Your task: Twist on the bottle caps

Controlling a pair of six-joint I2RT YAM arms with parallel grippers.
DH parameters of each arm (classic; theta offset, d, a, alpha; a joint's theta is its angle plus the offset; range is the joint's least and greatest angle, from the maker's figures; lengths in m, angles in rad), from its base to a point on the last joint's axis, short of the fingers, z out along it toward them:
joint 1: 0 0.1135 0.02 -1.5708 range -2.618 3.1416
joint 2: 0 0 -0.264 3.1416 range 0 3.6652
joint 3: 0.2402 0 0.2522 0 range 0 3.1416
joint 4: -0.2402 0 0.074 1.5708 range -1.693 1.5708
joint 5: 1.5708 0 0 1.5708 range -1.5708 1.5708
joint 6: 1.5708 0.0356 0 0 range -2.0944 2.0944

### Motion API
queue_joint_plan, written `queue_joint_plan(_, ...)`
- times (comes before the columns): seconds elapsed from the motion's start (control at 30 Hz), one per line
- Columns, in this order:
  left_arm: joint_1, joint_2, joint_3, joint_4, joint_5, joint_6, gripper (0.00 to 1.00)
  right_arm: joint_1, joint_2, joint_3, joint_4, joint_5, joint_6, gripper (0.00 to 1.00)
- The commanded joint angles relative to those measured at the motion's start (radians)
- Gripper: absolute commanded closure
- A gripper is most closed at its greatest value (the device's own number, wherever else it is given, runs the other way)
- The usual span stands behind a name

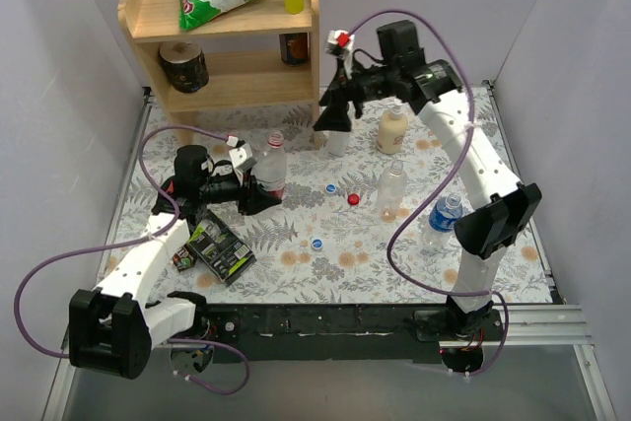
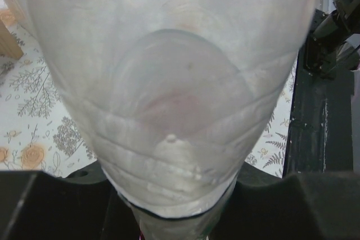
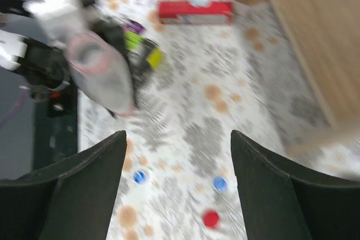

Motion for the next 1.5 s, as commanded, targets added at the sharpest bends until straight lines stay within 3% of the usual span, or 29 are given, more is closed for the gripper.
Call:
queue_joint_plan(0.0,0.006,-0.111,-0.08,0.077,-0.095,-0.079,1.0,-0.074,-0.066,0.025,-0.273,0.066,-0.321,0.21)
queue_joint_plan(0.13,0.009,-0.21,-0.131,0.091,-0.174,-0.116,1.0,-0.012,-0.074,-0.095,-0.398,0.196,-0.622,0.24)
queue_joint_plan(0.27,0.012,-0.313,-0.165,0.083,-0.269,-0.187,1.0,0.051,-0.078,-0.306,-0.372,0.358,-0.829,0.3)
queue_joint_plan(0.4,0.026,-0.382,-0.174,0.036,-0.348,-0.291,1.0,0.084,-0.054,-0.405,-0.256,0.492,-0.827,0.33)
queue_joint_plan(0.57,0.129,-0.393,-0.178,0.034,-0.334,-0.4,1.0,0.091,-0.015,-0.491,-0.162,0.57,-0.84,0.35)
queue_joint_plan(1.0,0.198,-0.366,-0.177,0.074,-0.325,-0.419,1.0,0.095,0.136,-0.566,-0.081,0.705,-0.869,0.4)
queue_joint_plan(1.47,0.236,-0.338,-0.181,0.096,-0.319,-0.414,1.0,0.094,0.143,-0.647,-0.039,0.716,-0.917,0.47)
